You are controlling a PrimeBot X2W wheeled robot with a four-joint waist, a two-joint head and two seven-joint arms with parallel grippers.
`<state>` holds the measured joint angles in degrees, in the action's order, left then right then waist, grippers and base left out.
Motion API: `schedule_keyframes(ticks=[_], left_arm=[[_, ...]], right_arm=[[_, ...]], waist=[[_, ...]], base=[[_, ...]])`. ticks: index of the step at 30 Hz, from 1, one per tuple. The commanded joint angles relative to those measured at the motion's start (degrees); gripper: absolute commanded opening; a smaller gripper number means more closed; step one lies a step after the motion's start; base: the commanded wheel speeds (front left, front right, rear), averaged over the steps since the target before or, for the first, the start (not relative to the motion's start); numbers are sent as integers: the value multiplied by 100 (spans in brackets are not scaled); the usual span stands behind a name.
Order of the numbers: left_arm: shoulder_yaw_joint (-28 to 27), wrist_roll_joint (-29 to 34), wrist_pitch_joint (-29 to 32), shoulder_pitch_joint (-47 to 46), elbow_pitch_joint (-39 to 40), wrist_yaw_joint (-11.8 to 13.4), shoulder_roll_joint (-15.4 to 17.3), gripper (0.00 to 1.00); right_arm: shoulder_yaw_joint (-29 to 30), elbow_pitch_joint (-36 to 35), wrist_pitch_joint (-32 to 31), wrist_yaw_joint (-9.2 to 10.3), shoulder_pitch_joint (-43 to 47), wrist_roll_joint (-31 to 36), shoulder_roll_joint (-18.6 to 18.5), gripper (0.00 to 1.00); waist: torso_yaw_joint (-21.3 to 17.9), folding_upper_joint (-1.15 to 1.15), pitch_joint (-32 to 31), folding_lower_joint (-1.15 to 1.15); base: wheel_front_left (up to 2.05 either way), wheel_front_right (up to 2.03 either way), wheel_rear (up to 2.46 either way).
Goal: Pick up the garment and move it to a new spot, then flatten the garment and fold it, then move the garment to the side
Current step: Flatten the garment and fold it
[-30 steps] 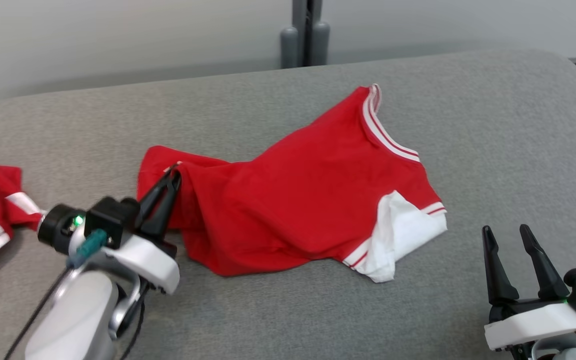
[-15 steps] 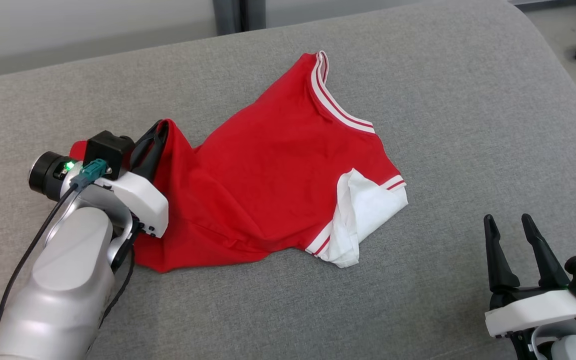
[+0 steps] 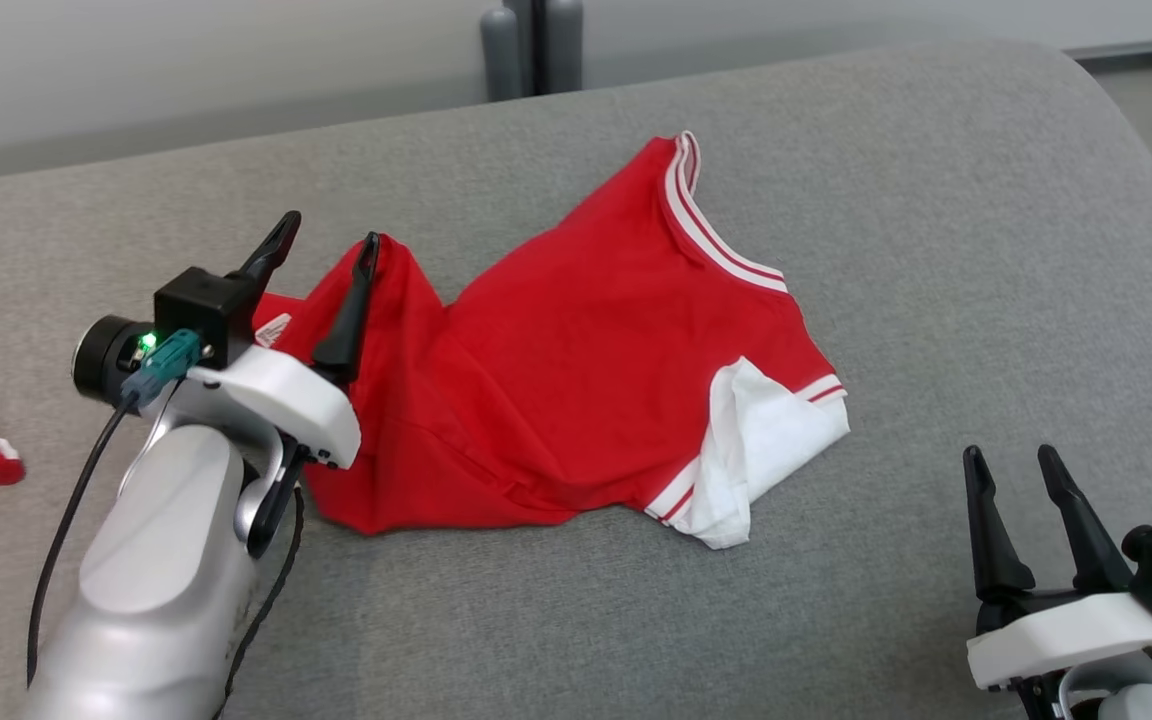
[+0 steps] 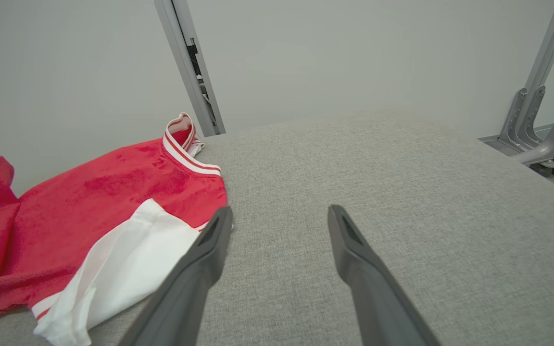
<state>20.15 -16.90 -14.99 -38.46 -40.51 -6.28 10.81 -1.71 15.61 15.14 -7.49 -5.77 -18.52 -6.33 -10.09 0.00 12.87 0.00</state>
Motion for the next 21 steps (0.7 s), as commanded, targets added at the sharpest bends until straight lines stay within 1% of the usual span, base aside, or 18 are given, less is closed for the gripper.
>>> schedule_keyframes(ticks=[1,5,11,16,21], left_arm=[[-106,-1,-25,142,158,29,12,100],[-591,107,-24,761,968,134,-70,100],[-1162,451,-25,1774,2130,221,-195,100],[-1672,593,-25,2627,2871,281,-293,100],[-2062,672,-25,3523,3510,408,-456,100]], right_arm=[[22,-10,1,-2,65,17,-29,100],[28,-87,1,-2,170,0,-18,100],[37,-223,1,-2,303,42,13,100],[7,-350,1,-2,403,72,38,100],[20,-446,1,-2,544,106,41,100]], waist=[[147,0,-148,0],[349,0,-334,0],[625,0,-547,0],[774,0,-686,0],[876,0,-833,0]], base=[[0,0,0],[0,0,0],[0,0,0],[0,0,0],[0,0,0]])
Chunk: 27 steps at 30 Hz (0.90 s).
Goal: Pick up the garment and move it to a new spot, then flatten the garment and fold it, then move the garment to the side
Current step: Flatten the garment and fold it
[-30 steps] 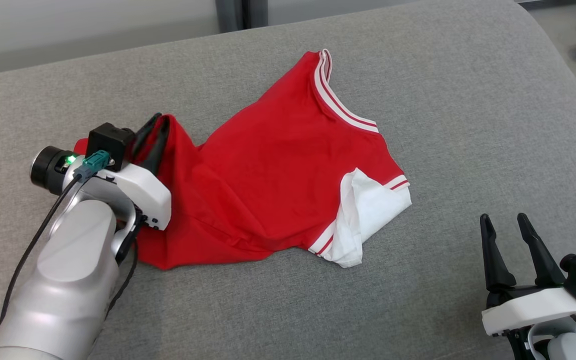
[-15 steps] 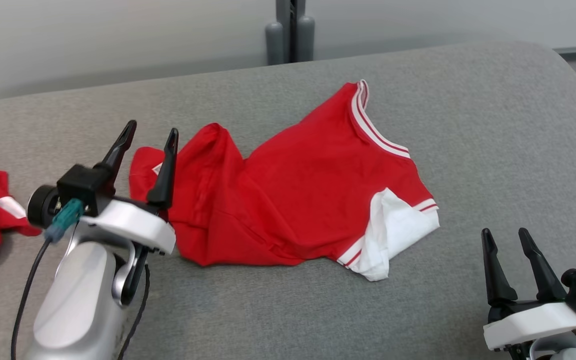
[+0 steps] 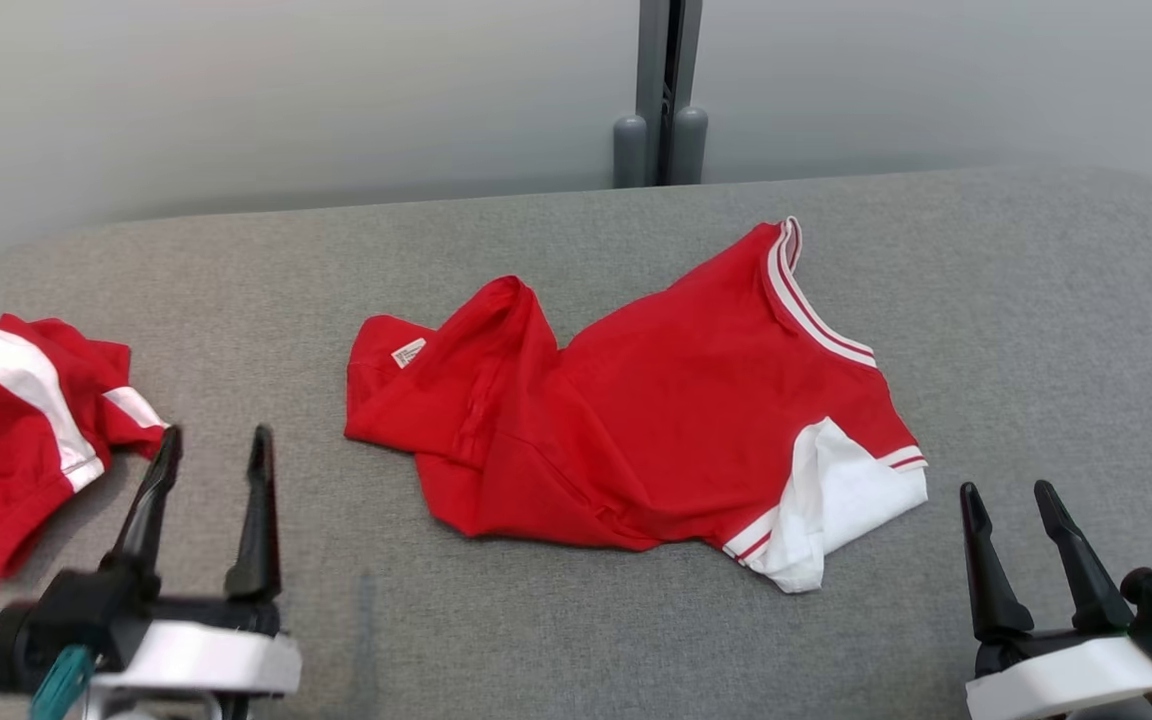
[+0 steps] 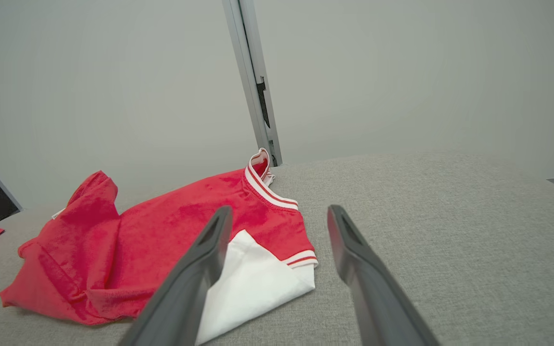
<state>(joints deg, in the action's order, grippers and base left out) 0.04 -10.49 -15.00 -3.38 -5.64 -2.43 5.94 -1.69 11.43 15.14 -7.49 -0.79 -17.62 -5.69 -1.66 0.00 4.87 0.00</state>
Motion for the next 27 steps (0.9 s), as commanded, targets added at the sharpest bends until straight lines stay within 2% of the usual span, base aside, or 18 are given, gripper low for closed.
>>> schedule_keyframes(ticks=[1,7,17,20,27], left_arm=[[-110,20,-24,180,132,45,-15,100],[-214,72,-24,869,447,99,-184,100],[-264,60,-24,1082,345,93,-263,100],[-229,34,-24,1025,292,47,-273,100],[254,133,-18,40,-398,-340,-183,100]], right_arm=[[27,-42,1,-2,75,25,-32,100],[56,-34,1,-2,285,54,-64,100],[-1,138,1,-2,335,47,-123,100],[-42,172,1,-2,310,61,-147,100],[-558,636,1,-2,-393,67,-496,100]], waist=[[55,0,-53,0],[222,0,-145,0],[279,0,-273,0],[267,0,-267,0],[179,0,30,0]], base=[[0,0,0],[0,0,0],[0,0,0],[0,0,0],[0,0,0]])
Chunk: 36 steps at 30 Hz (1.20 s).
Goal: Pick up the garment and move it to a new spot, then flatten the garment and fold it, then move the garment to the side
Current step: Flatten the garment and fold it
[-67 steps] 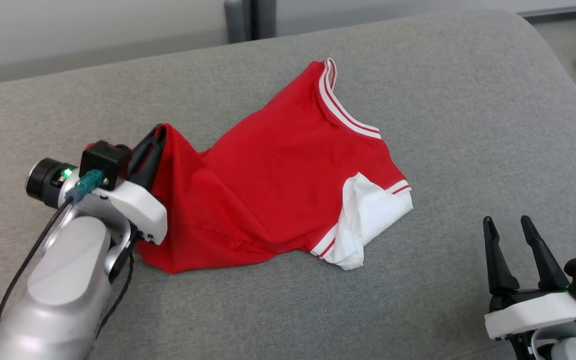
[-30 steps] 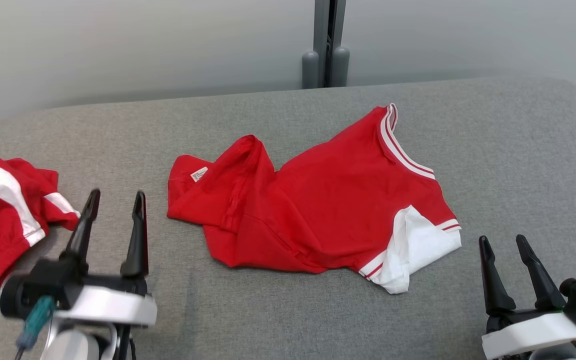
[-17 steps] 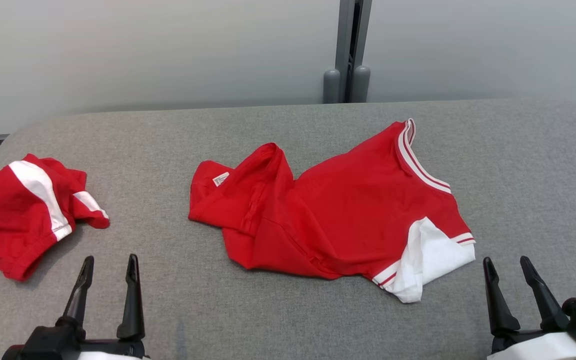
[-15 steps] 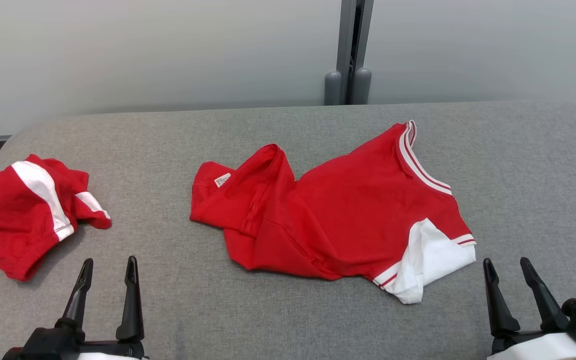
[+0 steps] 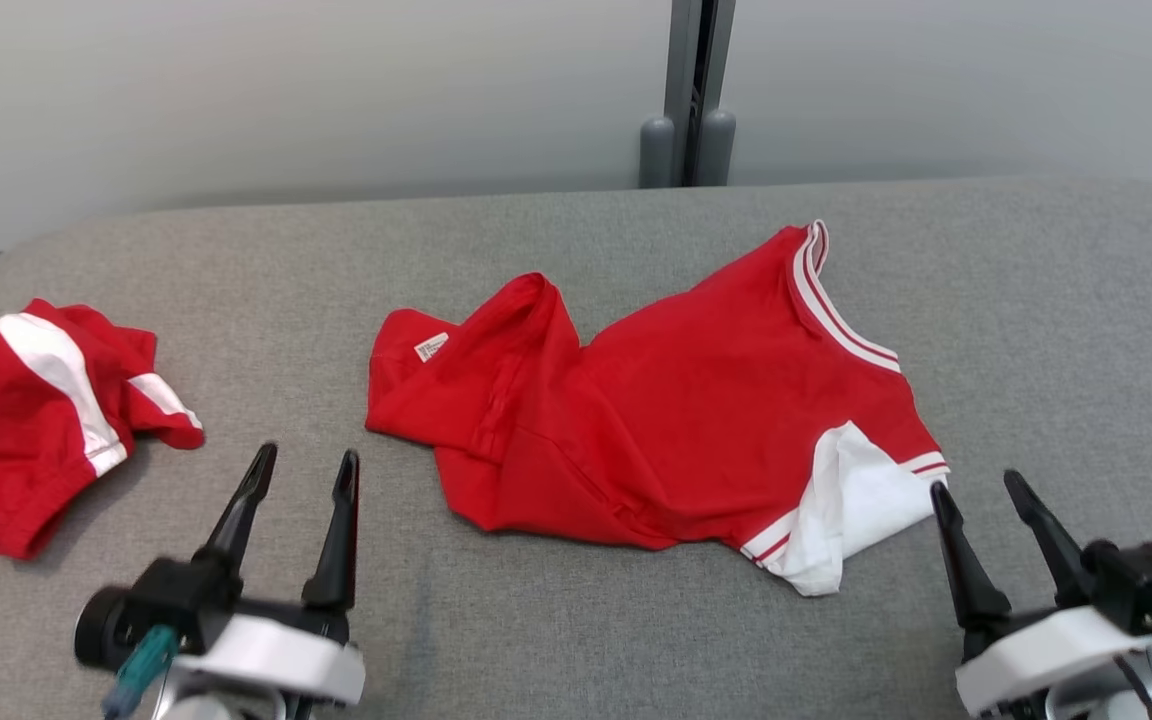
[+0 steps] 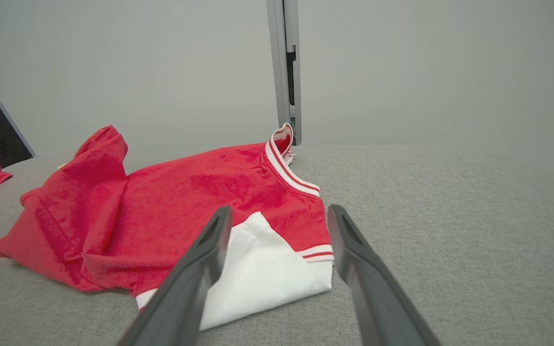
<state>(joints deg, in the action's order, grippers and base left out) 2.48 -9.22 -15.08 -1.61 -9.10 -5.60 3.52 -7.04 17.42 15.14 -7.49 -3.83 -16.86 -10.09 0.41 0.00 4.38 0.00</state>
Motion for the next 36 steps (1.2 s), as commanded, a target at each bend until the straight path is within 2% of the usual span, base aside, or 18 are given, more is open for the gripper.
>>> schedule_keyframes(ticks=[1,8,13,18,24,36], left_arm=[[83,-21,-11,-352,-205,-61,97,100],[936,-152,73,-1718,-1708,-187,442,100],[1735,-574,47,-2507,-2599,-183,665,100],[2409,-945,7,-3010,-3247,-185,744,100],[3036,-1254,-12,-3386,-3624,-186,703,100],[3539,-1600,-16,-3599,-3728,-186,679,100]], right_arm=[[-89,127,1,-2,-236,-33,-92,100],[-682,905,0,-1,-1256,-142,-285,100],[-1092,1564,2,-1,-1876,-292,-313,100],[-1495,2075,1,-1,-2330,-495,-279,100],[-1923,2421,1,-1,-2696,-644,-277,100],[-2360,2472,1,-1,-2865,-842,-357,100]], waist=[[-45,0,138,0],[-160,0,576,0],[-225,0,859,0],[-232,0,1067,0],[-201,0,1210,0],[-194,0,1234,0]], base=[[0,0,0],[0,0,0],[0,0,0],[0,0,0],[0,0,0],[0,0,0]])
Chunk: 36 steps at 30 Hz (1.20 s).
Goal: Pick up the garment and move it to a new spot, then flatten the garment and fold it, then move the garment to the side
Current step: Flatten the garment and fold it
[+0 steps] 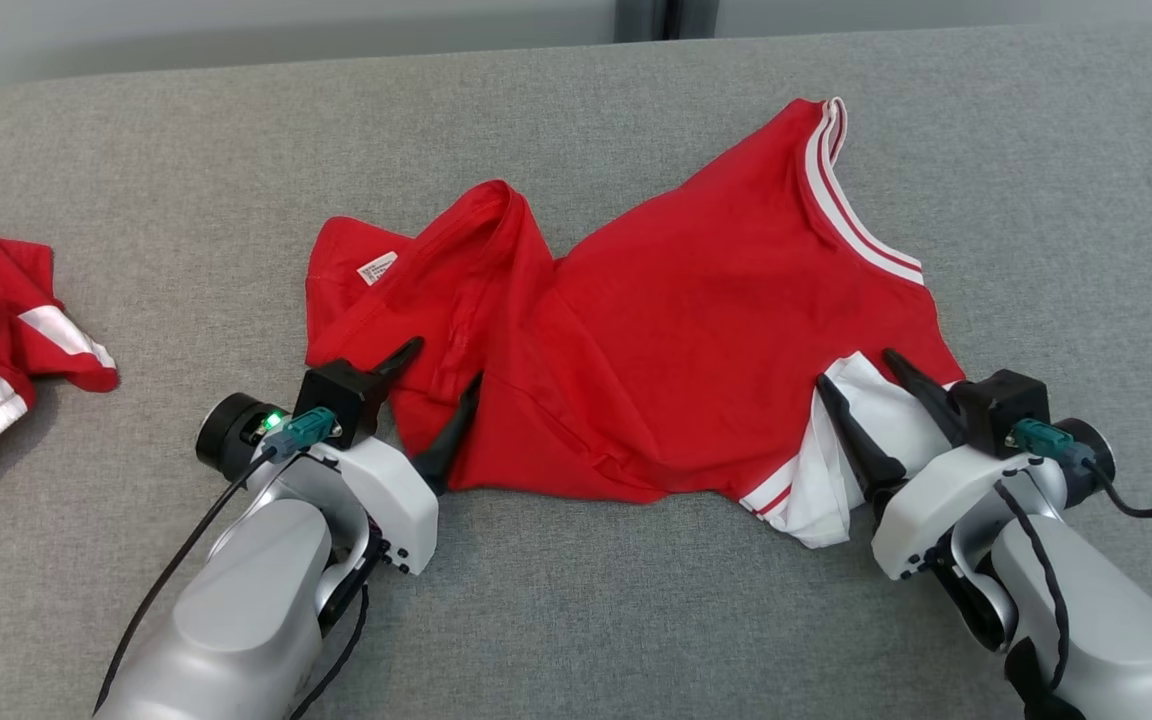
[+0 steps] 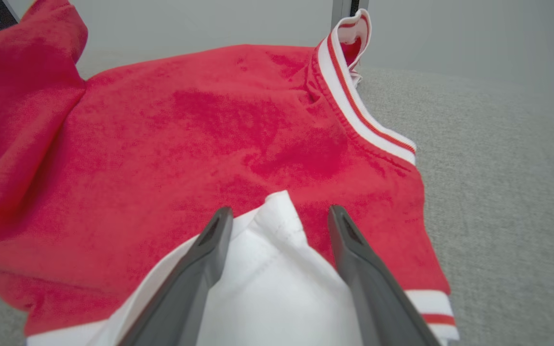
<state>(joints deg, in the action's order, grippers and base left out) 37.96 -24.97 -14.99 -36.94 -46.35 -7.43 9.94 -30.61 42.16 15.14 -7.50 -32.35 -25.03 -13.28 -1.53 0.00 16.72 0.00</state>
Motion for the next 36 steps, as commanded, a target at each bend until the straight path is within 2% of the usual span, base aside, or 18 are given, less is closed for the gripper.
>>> schedule_keyframes(ticks=[1,2,3,4,5,12,17,21,25,28,36], left_arm=[[23,-49,-25,-58,-25,-3,42,92],[56,-82,-25,-45,-77,-3,40,68],[105,-107,-25,-46,-119,-3,35,22],[134,-124,-25,-68,-126,-3,33,0],[135,-170,-26,-82,-109,-3,22,0],[-187,-275,-26,169,375,-3,57,0],[-550,-232,-26,487,981,-3,123,0],[-654,-275,-26,348,1375,-3,268,0],[-564,-444,-26,-253,1542,-3,479,0],[-501,-749,110,-1053,1605,-3,590,0],[-490,-1416,775,-3675,1245,-3,835,0]], right_arm=[[-43,-7,1,0,11,-30,-39,100],[-86,-5,1,0,32,-40,-39,100],[-139,25,1,0,48,-58,-39,69],[-176,40,1,0,34,-82,-50,12],[-224,60,0,0,10,-103,-58,0],[-146,-269,2,0,-18,-109,-127,0],[284,-1015,2,0,293,-79,-263,0],[713,-1527,1,0,342,-139,-313,0],[976,-1718,1,0,-71,-283,-400,0],[1055,-1632,1,0,-675,-499,-498,0],[1111,-1203,-347,-1,-3192,-1302,-774,0]], waist=[[-5,0,-3,0],[-13,0,-5,0],[-21,0,-3,0],[-31,0,1,0],[-36,0,7,0],[-24,0,-81,0],[28,0,-316,0],[32,0,-448,0],[9,0,-388,0],[-9,0,-162,0],[-104,0,777,0]], base=[[0,0,0],[0,0,0],[0,0,0],[0,0,0],[0,0,0],[0,0,0],[0,0,0],[0,0,0],[0,0,0],[0,0,0],[0,0,0]])
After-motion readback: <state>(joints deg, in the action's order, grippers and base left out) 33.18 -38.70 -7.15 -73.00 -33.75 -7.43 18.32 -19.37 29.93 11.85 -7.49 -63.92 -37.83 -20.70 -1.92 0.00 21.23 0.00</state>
